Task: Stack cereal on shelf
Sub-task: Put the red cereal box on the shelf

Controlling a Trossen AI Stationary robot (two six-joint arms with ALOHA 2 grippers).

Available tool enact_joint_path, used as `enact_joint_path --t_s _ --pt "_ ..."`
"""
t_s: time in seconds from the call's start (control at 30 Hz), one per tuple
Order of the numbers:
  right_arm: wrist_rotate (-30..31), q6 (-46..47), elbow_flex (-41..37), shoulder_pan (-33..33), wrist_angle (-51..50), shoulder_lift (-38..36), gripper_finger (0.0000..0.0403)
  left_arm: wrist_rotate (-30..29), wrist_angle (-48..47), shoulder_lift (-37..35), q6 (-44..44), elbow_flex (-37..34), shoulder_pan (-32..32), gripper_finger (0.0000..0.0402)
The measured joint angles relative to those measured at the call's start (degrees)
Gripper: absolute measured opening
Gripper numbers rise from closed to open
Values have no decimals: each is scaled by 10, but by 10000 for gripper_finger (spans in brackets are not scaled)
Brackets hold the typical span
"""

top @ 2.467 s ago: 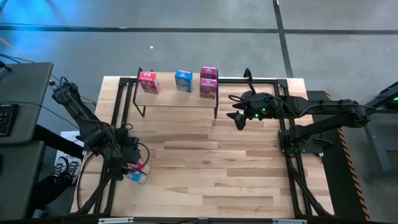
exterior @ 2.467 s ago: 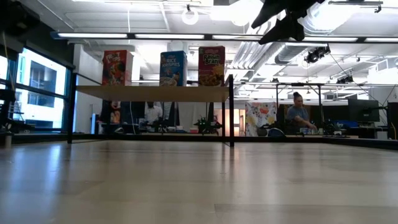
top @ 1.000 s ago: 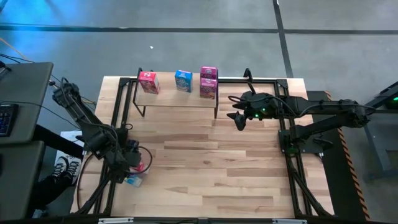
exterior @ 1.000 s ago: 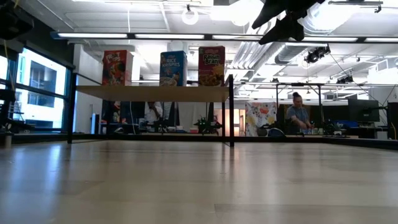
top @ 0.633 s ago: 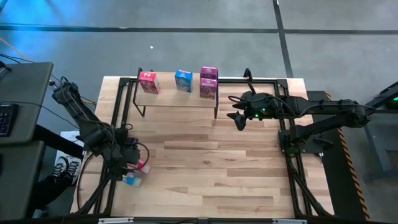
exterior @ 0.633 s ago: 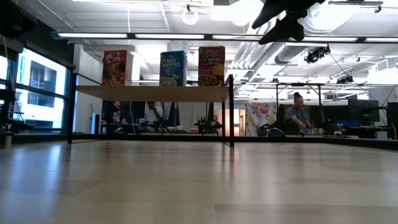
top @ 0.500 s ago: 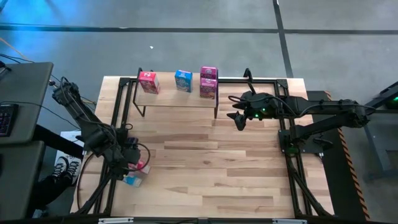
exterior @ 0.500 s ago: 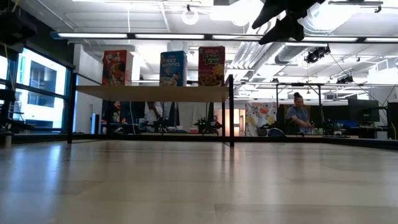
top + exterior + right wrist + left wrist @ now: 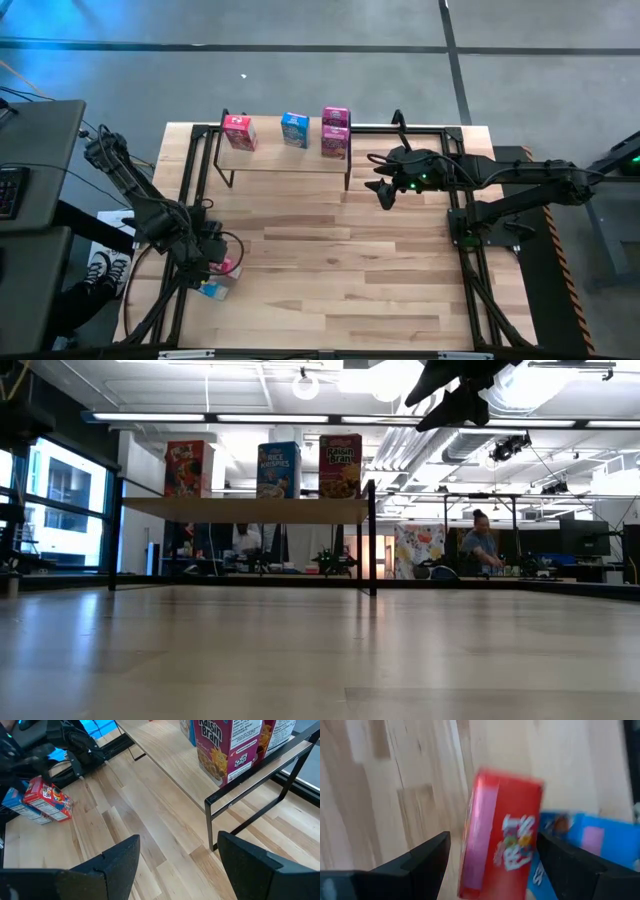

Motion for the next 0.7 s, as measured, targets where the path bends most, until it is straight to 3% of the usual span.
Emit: enact_joint_path --t_s 0.1,0.43,0.7 --pt "0 0 0 0 0 0 262 19 -1 12 -4 -17 5 289" --pt "0 1 0 0 0 0 262 -11 18 16 11 -19 13 285" --pt "0 2 0 0 0 0 262 -5 26 16 11 -19 13 214"
